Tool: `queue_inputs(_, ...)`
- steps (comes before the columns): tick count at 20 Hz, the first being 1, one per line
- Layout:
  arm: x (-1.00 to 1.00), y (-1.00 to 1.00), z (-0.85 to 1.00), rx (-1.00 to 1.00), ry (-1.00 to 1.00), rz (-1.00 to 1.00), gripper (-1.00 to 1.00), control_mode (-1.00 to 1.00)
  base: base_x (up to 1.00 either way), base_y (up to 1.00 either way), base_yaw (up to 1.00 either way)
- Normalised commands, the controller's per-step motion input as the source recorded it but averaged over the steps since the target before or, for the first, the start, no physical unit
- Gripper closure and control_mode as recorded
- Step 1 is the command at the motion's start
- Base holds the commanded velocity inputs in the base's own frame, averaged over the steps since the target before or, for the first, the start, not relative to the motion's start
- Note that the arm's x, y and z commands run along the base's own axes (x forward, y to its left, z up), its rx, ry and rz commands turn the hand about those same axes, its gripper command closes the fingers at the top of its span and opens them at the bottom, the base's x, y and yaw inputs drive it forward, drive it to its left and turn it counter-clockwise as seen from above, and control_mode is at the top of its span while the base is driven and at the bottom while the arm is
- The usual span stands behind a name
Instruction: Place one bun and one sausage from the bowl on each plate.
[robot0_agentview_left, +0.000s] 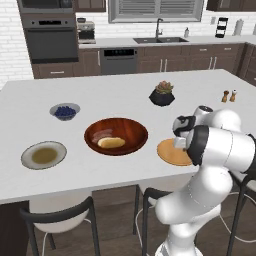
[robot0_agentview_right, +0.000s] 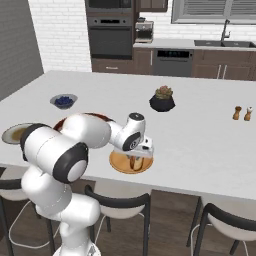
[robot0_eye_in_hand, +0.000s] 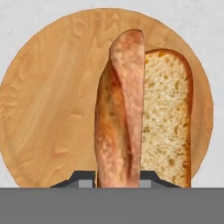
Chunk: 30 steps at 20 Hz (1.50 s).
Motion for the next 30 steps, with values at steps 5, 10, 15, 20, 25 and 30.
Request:
queue_inputs(5, 0.26, 0.0, -0.01, 0.0, 0.0, 0.0, 1.0, -1.0, 0.0, 0.0, 0.0)
queue_inputs(10, 0.17, 0.0, -0.16, 0.0, 0.0, 0.0, 1.0, -1.0, 0.0, 0.0, 0.0)
queue_inputs(15, 0.13, 0.0, -0.2, 0.0, 0.0, 0.0, 1.0, -1.0, 0.0, 0.0, 0.0)
queue_inputs(20, 0.18, 0.0, -0.01, 0.0, -0.01, 0.0, -1.0, -1.0, 0.0, 0.0, 0.0)
queue_inputs(25, -0.04, 0.0, 0.11, 0.0, -0.05, 0.0, -1.0, -1.0, 0.0, 0.0, 0.0)
queue_inputs(30, -0.08, 0.0, 0.25, 0.0, -0.06, 0.0, -1.0, -1.0, 0.0, 0.0, 0.0)
